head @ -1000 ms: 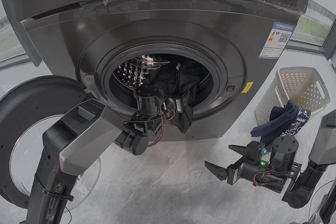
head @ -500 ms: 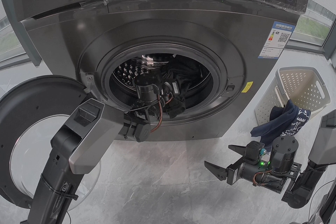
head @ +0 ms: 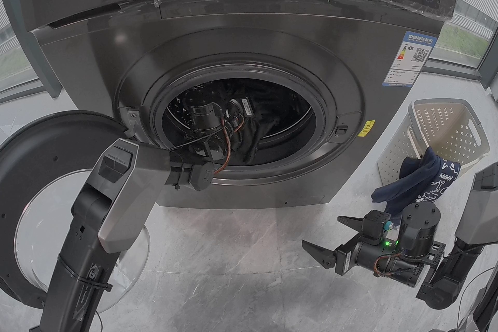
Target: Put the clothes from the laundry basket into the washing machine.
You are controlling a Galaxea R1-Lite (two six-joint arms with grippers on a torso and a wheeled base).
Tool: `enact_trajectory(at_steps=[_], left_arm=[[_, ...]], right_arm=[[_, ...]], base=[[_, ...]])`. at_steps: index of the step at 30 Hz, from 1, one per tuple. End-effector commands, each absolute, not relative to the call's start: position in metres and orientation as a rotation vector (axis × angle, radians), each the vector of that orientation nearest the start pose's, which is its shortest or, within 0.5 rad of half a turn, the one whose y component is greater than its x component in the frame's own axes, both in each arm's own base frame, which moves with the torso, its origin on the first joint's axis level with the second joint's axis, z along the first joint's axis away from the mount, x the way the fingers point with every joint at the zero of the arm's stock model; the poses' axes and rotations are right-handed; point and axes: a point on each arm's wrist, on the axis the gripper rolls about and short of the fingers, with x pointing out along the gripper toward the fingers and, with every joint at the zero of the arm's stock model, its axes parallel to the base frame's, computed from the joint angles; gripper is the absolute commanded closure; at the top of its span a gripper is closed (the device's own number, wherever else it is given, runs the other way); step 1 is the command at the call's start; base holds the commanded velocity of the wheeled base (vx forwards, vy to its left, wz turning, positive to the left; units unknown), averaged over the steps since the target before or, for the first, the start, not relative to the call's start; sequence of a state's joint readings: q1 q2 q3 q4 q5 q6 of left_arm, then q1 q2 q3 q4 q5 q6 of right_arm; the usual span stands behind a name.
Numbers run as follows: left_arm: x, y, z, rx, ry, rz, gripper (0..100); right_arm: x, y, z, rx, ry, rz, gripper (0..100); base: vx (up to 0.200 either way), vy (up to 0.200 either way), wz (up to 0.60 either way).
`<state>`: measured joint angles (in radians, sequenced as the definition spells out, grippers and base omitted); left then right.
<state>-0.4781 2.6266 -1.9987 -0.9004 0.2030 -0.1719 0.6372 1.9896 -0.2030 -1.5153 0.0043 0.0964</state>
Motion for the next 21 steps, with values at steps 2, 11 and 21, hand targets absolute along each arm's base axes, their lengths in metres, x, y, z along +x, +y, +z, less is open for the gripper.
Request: enact_trajectory(at_steps=[2,11,21], left_arm=[[0.476,-0.25,0.135,-0.249,-0.192,-0.304,0],[0.432,-0.249,0.098,-0.139,0.098,-0.405,0],[0.448,-0.247,0.065,-0.081,0.143,-0.386,100]], right_arm=[[0.207,0.153,0.059,0.006,0.296,0.625,0],[0.208,0.155,0.058,0.006,0.296,0.626,0],[0.209,0.156,0.06,0.009,0.286,0.629,0]], base=[[0.0,0.0,0.0],[0.0,0.0,0.0],[0.0,0.0,0.0]])
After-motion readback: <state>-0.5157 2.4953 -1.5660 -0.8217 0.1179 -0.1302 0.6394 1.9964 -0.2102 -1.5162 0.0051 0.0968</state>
